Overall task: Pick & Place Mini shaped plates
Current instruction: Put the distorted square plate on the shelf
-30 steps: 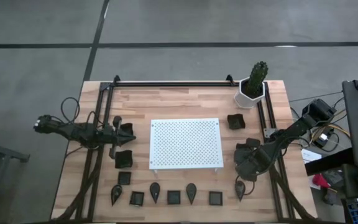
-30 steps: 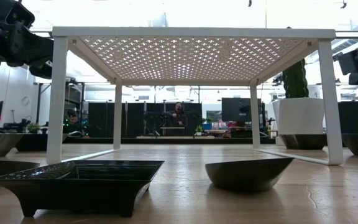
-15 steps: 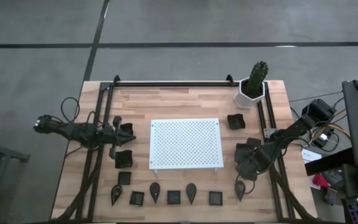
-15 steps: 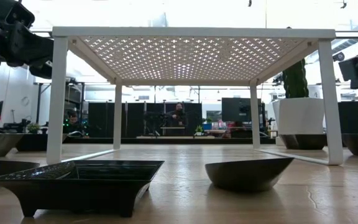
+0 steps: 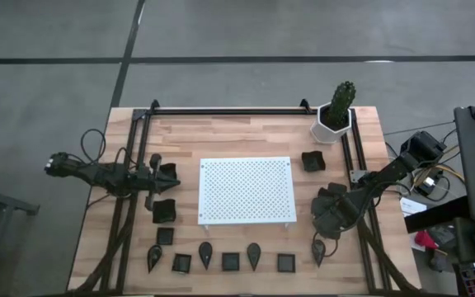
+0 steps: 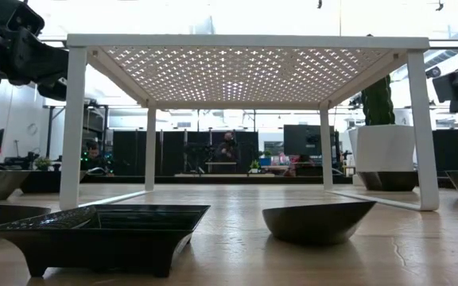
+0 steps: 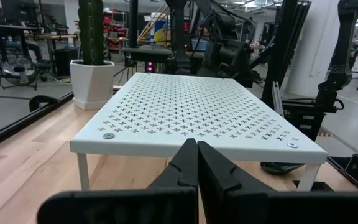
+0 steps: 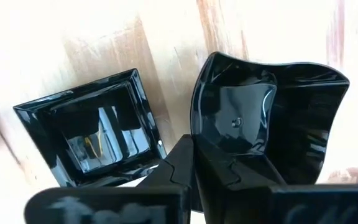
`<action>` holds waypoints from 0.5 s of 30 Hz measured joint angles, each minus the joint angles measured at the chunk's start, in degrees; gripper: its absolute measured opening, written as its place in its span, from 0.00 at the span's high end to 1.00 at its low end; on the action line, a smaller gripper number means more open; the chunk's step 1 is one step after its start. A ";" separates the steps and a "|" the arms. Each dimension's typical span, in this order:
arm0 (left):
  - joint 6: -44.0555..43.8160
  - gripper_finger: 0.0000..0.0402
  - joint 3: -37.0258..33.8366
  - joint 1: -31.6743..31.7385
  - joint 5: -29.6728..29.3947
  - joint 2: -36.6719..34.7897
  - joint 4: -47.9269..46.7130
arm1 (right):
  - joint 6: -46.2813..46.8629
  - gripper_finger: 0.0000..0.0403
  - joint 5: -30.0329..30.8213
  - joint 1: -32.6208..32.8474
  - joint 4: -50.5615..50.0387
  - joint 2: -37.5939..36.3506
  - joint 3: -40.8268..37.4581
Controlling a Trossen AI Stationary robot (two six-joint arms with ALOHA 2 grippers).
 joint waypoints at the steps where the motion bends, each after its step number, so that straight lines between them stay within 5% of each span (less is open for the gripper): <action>1: 0.00 1.00 0.00 -0.01 0.00 0.01 0.02 | 0.00 0.98 0.00 0.00 0.00 -0.02 0.35; 15: 0.00 1.00 0.00 -0.01 0.00 0.00 0.00 | 1.51 0.98 4.01 -0.02 -9.28 -0.03 8.87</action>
